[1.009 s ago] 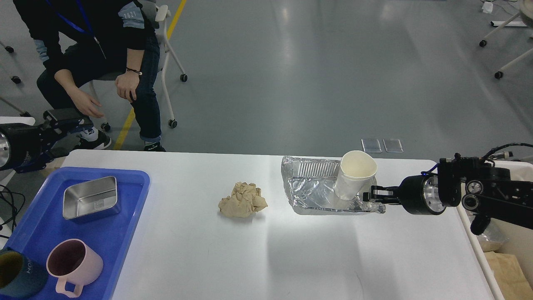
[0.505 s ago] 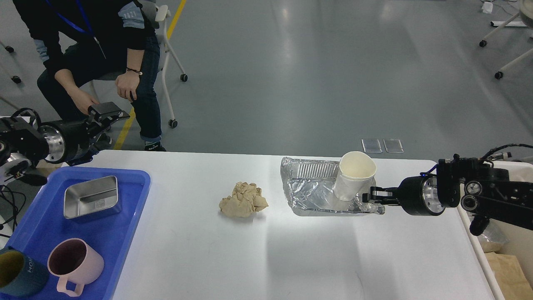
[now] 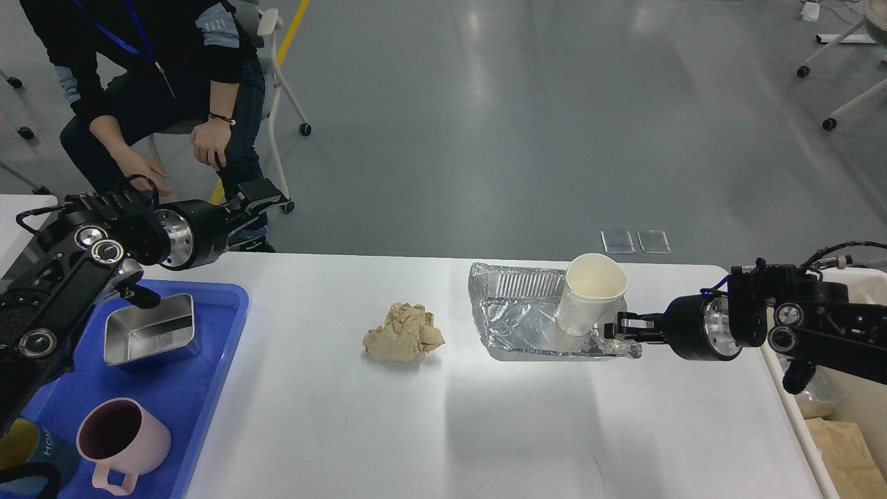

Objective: Tidy desktop
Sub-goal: 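Reach the left gripper toward the crumpled beige lump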

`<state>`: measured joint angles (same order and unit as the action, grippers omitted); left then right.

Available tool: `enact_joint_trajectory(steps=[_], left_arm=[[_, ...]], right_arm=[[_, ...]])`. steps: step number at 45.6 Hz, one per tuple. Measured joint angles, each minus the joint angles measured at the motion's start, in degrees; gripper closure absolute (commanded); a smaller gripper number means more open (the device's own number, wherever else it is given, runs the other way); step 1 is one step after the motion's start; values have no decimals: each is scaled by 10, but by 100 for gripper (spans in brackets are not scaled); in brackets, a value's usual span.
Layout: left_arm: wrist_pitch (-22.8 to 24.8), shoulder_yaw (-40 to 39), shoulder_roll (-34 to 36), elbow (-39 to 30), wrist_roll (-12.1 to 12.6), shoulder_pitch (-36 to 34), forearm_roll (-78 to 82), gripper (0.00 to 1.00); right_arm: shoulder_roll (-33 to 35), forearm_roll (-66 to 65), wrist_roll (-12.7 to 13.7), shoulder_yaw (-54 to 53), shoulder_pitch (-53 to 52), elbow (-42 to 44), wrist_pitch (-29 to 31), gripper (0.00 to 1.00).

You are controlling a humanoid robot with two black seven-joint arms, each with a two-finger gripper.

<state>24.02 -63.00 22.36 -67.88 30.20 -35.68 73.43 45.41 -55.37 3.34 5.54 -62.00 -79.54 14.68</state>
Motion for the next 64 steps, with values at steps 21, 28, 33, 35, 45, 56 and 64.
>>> enact_joint_trajectory(steps=[21,28,33,35,45,56,64], left_arm=[[-24,124,-55,25,0,5,30,1],[-20,133,-92,62,0,5,29,1],[-21,141,-119,94,1,5,33,1],[-23,150,-129,106,1,5,34,1],[-50,171,-178,155,-2,3,45,1],[-113,238,-201,165,-8,-1,103,3],[-120,248,-205,167,-8,-2,105,20]], right_arm=[[0,0,-1,-2,6,0,-2,100],[0,0,-1,-3,8,0,-2,100],[0,0,-1,-3,10,0,-3,100],[0,0,-1,-3,11,0,-3,100],[0,0,-1,-3,12,0,-3,100],[1,0,-1,-3,15,0,-4,100],[3,0,-1,-4,16,0,-4,100]])
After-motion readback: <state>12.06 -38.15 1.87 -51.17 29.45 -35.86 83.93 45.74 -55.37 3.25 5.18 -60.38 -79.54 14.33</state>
